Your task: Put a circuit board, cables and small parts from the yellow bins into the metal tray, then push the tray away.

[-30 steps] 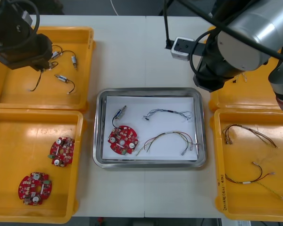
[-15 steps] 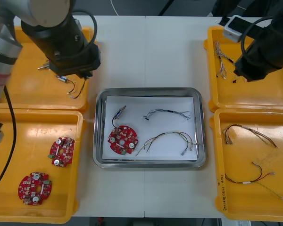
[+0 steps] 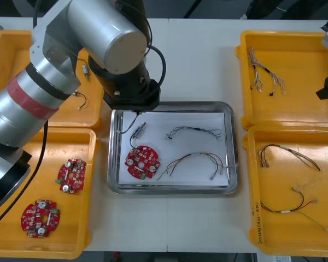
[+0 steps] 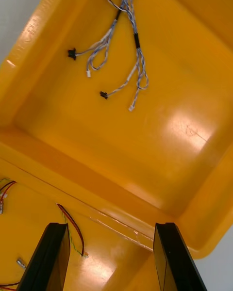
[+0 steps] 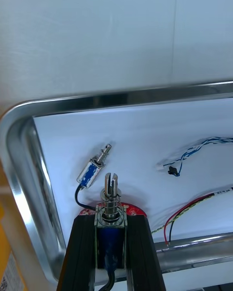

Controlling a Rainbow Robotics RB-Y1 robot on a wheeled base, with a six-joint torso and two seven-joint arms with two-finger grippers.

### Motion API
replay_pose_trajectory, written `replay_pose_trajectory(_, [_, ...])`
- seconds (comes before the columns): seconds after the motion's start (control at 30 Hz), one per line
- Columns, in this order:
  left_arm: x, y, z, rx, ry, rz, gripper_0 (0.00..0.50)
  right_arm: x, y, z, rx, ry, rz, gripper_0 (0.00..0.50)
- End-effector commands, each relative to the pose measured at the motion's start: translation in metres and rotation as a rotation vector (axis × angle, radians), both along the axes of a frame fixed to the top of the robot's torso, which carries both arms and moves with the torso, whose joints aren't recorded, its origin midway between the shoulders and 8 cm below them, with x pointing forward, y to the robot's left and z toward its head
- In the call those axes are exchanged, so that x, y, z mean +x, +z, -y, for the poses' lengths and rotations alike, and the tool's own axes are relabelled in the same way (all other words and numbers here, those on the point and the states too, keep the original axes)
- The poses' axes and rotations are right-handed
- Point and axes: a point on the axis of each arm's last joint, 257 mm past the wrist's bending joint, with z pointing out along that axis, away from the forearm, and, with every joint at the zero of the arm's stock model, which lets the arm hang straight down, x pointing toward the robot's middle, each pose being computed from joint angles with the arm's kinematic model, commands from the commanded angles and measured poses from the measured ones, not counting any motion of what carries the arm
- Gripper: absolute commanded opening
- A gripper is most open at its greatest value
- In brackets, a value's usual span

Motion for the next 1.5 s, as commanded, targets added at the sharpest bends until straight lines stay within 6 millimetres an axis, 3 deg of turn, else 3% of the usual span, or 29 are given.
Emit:
replay_pose_trajectory(0.03, [0.002, 0.001, 0.038, -0.03, -0.038, 0.021, 0.002, -0.016, 0.012, 0.039, 0.025, -0.104, 0.036, 0.5])
replay_pose_trajectory(0.33, [0.017, -0.039, 0.045, -0.013, -0.01, 0.009, 0.002, -0.04, -0.006, 0.065, 0.038, -0.203, 0.021, 0.5])
replay_pose_trajectory(0.57, [0.02, -0.065, 0.043, 0.006, -0.009, 0.005, 0.002, -0.062, -0.024, 0.065, 0.033, -0.23, 0.01, 0.5])
replay_pose_trajectory(0.9, [0.018, -0.068, 0.045, 0.001, -0.001, 0.002, 0.002, -0.076, -0.039, 0.049, 0.128, -0.325, 0.037, 0.5])
replay_pose_trajectory(0.97, [0.018, -0.067, 0.047, -0.004, -0.001, 0.002, 0.061, -0.079, -0.047, 0.048, 0.152, -0.362, 0.032, 0.5])
replay_pose_trajectory(1.0, [0.018, -0.068, 0.044, -0.003, 0.006, -0.001, 0.259, -0.083, -0.054, 0.046, 0.178, -0.392, 0.025, 0.5])
replay_pose_trajectory(1.03, [0.018, -0.068, 0.044, -0.006, 0.009, -0.003, 0.346, -0.084, -0.057, 0.045, 0.187, -0.401, 0.023, 0.5])
replay_pose_trajectory(1.07, [0.018, -0.068, 0.044, -0.006, 0.008, -0.003, 0.398, -0.085, -0.058, 0.044, 0.194, -0.407, 0.023, 0.5])
replay_pose_trajectory(1.1, [0.018, -0.068, 0.043, -0.006, 0.009, -0.006, 0.5, -0.087, -0.062, 0.042, 0.206, -0.415, 0.018, 0.5])
replay_pose_trajectory(1.33, [0.016, -0.058, 0.042, -0.031, 0.015, -0.011, 0.5, -0.102, -0.089, 0.038, 0.241, -0.448, -0.035, 0.5])
replay_pose_trajectory(1.5, [0.011, -0.033, 0.033, -0.051, 0.036, -0.025, 0.5, -0.114, -0.106, 0.038, 0.258, -0.477, -0.074, 0.5])
